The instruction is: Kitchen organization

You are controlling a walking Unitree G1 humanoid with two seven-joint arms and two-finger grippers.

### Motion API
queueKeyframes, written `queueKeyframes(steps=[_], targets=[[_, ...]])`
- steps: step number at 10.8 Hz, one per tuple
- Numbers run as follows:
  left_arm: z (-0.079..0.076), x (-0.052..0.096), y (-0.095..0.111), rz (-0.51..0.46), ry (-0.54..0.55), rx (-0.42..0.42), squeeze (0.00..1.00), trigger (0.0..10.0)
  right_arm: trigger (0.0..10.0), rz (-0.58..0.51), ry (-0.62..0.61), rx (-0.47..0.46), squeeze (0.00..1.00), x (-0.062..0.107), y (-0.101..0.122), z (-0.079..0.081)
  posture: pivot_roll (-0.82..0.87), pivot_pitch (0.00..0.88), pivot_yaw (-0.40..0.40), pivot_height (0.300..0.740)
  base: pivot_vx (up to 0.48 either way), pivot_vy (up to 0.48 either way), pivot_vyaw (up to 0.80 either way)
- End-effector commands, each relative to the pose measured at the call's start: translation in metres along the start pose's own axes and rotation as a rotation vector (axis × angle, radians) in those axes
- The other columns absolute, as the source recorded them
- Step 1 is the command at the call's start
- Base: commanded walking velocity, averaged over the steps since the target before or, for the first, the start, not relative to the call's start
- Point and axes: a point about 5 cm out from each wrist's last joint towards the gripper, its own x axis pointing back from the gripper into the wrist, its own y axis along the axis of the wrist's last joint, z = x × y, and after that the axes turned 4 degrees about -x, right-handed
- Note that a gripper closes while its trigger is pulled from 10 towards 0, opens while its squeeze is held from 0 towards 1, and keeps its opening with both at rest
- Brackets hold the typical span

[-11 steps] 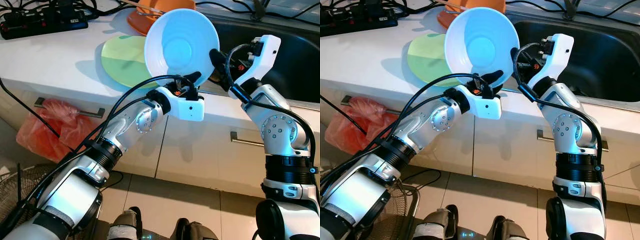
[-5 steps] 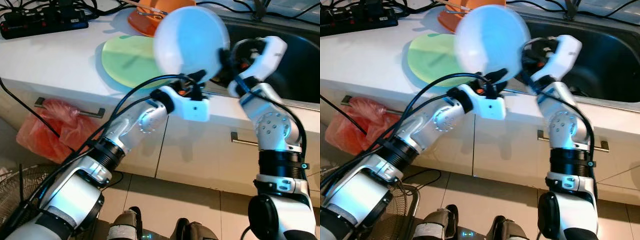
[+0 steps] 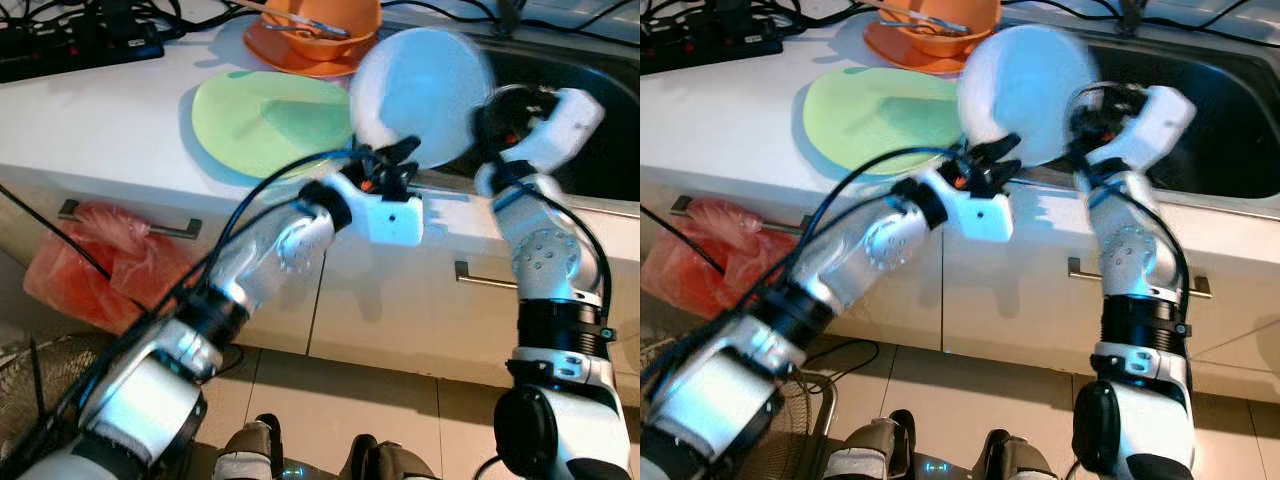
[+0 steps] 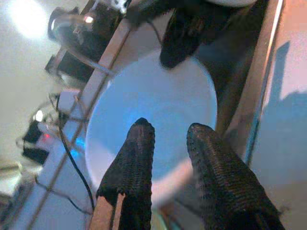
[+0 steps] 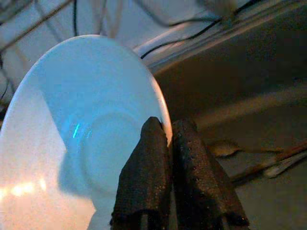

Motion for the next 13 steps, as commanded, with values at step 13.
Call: queueKeyframes(steps=[13], targets=[[-0.030,0.044,-0.014,0.118,0.092,1.066,0.00,10.0,10.0,-0.237,-0.169,0.368,0.00,0.003,-0.002,-0.043,0.18,0.178,-0.054,0.740,0.000,0.000,0.00]])
